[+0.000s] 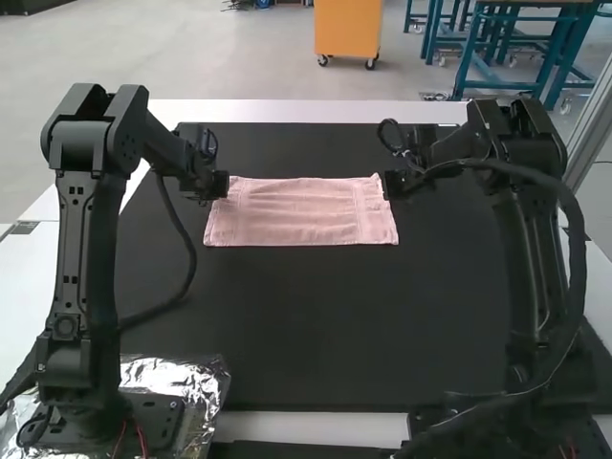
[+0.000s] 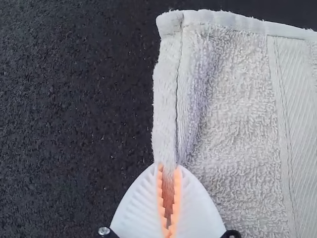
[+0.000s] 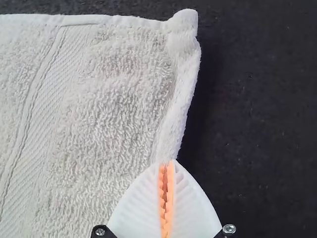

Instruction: Fold the towel.

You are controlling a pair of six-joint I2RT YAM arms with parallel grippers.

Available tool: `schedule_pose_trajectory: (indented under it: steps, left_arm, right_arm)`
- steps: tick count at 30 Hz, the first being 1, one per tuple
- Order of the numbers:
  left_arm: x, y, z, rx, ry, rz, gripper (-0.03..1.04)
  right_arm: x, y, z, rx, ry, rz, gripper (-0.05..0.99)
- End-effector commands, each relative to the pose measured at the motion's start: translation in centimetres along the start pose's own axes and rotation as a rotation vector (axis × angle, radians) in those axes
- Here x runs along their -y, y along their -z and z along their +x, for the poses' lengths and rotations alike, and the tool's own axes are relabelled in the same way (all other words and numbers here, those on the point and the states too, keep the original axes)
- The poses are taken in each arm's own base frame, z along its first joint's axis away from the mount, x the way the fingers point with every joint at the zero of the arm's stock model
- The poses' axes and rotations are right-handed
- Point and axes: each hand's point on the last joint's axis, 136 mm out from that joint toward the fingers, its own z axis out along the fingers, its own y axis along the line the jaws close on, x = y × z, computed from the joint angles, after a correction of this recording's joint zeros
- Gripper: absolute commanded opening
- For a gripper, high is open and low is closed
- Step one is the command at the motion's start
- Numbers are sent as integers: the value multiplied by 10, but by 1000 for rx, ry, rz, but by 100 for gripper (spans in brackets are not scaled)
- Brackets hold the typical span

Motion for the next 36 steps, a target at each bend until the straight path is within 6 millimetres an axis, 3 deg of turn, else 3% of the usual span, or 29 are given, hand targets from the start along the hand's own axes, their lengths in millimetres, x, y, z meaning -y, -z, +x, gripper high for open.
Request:
schedule_pose_trajectory:
  steps: [1, 11, 15, 21, 24, 36]
  left_arm:
    - [-5, -7, 7, -20, 12, 20, 2]
    - [6, 32, -37, 66, 13, 103, 2]
    - [10, 45, -45, 72, 11, 126, 2]
    - [-6, 65, -59, 98, 15, 108, 2]
    - [-10, 71, -57, 82, 17, 107, 2]
    - [-21, 96, -36, 47, -9, 91, 2]
  right_arm:
    - [-4, -8, 19, -45, -9, -35, -2]
    - [0, 27, -26, 40, -30, -54, -2]
    - [10, 41, -28, 36, -43, -58, -2]
    - [15, 63, -33, 35, -53, -80, -2]
    - [13, 72, -37, 45, -53, -90, -2]
    - [-2, 110, -23, 23, -68, -129, -2]
